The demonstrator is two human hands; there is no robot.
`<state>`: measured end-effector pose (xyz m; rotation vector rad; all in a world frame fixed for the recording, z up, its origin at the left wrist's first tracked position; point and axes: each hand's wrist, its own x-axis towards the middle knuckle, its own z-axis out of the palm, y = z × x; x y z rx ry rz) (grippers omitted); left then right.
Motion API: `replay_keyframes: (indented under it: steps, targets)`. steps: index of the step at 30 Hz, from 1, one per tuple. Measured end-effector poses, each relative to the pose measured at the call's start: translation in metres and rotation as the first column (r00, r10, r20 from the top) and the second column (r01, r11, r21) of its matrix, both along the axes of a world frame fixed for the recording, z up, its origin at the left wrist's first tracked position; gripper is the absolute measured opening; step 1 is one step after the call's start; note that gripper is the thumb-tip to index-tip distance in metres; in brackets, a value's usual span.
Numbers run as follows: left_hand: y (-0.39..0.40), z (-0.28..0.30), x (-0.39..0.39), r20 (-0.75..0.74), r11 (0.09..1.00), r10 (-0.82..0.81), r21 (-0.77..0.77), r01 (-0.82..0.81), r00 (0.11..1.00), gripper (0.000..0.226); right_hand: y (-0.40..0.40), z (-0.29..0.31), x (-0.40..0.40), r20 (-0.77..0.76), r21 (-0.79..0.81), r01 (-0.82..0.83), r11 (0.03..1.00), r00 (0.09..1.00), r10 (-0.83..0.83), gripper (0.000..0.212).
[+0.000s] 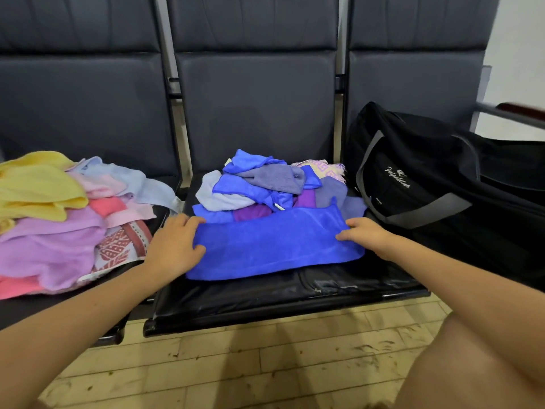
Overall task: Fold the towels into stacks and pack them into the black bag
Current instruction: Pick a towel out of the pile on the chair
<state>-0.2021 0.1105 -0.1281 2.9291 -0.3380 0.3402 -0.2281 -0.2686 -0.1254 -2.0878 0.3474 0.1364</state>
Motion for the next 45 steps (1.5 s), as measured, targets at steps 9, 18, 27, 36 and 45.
replay_keyframes:
  steps: [9, 18, 27, 36, 45]
  targets:
    - [-0.031, -0.022, 0.008, -0.194, 0.955, -0.257, 0.102, 0.28, 0.947, 0.046, 0.026, 0.017, 0.022, -0.029, 0.405, 0.218, 0.888, 0.974, -0.225, 0.022]
    - [-0.026, -0.029, 0.017, -0.208, 0.972, -0.21, 0.059, 0.227, 0.955, 0.043, 0.095, 0.04, 0.026, 0.154, 0.195, -0.103, 0.975, 0.985, 0.073, 0.011]
    - [-0.03, -0.022, 0.017, -0.188, 0.964, -0.22, -0.191, 0.184, 0.957, 0.024, 0.152, 0.006, 0.024, -0.114, 0.125, -0.395, 0.91, 0.905, 0.409, 0.025]
    - [-0.056, -0.022, 0.025, -0.277, 0.973, -0.085, -0.232, 0.019, 0.957, 0.038, 0.098, 0.019, 0.032, 0.198, -0.229, -0.107, 0.968, 0.968, 0.154, 0.01]
    - [-0.093, -0.019, 0.031, -0.464, 0.879, -0.124, -0.462, -0.12, 0.877, 0.038, 0.085, 0.001, 0.025, -0.187, 0.036, -0.194, 0.98, 0.962, 0.197, 0.023]
